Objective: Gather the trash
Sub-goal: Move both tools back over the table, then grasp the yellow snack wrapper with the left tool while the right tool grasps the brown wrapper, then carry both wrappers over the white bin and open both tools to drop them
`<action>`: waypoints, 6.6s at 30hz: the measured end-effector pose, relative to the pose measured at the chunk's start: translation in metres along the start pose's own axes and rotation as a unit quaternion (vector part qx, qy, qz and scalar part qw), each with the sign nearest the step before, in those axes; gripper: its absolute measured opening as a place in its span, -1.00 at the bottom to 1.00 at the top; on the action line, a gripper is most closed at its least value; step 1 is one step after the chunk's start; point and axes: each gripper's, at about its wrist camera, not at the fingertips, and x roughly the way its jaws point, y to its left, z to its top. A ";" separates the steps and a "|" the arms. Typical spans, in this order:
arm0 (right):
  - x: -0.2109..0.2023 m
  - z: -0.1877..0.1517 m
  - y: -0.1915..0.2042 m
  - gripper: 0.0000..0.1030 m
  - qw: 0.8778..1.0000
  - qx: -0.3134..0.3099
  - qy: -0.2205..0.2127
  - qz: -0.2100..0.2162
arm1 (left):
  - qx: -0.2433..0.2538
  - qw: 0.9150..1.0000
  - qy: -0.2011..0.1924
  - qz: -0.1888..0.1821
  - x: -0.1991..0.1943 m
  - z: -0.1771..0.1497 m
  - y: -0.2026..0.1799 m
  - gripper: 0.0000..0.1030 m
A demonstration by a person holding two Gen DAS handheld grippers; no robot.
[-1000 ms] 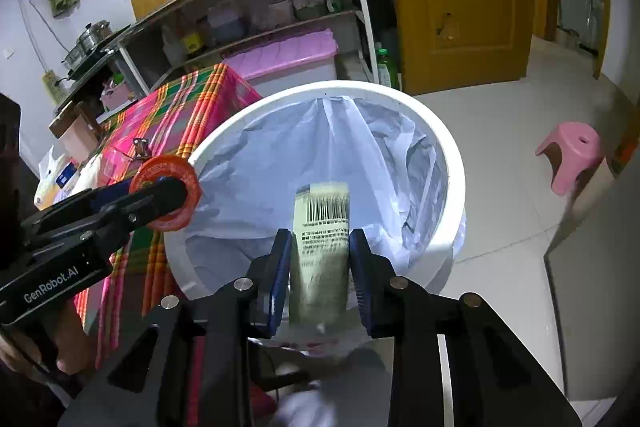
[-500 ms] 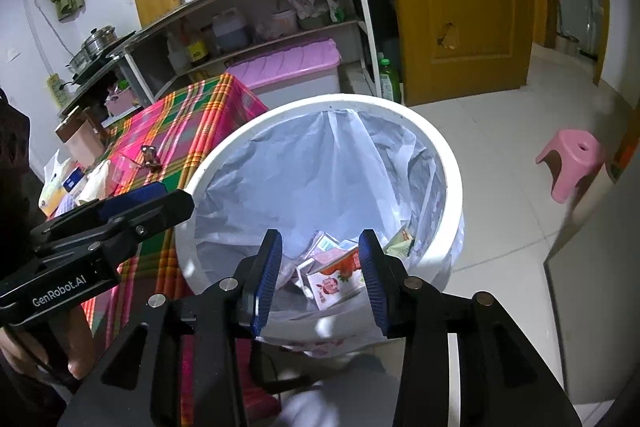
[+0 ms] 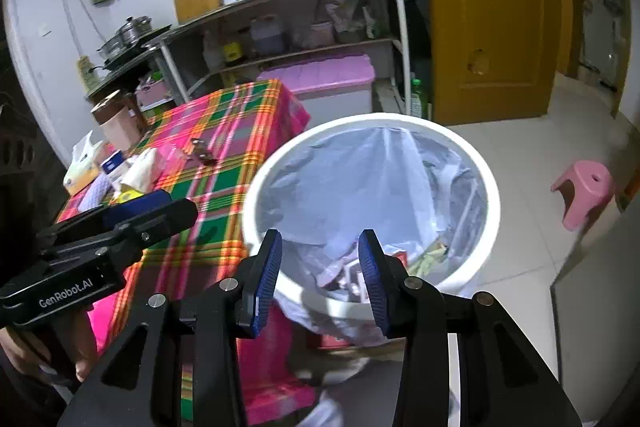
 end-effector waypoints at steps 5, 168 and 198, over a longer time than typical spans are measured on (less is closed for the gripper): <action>-0.004 -0.003 0.020 -0.20 1.000 -0.020 -0.002 0.016 | -0.011 1.000 -0.010 0.014 -0.019 -0.008 0.011 -0.02; 0.020 0.009 -0.024 -0.61 0.998 0.042 0.027 0.026 | -0.006 1.000 0.004 0.018 0.004 0.011 0.012 -0.42; 0.046 0.011 -0.064 -0.27 0.996 0.073 0.049 0.011 | 0.040 0.998 0.036 -0.015 0.078 0.033 -0.024 -0.27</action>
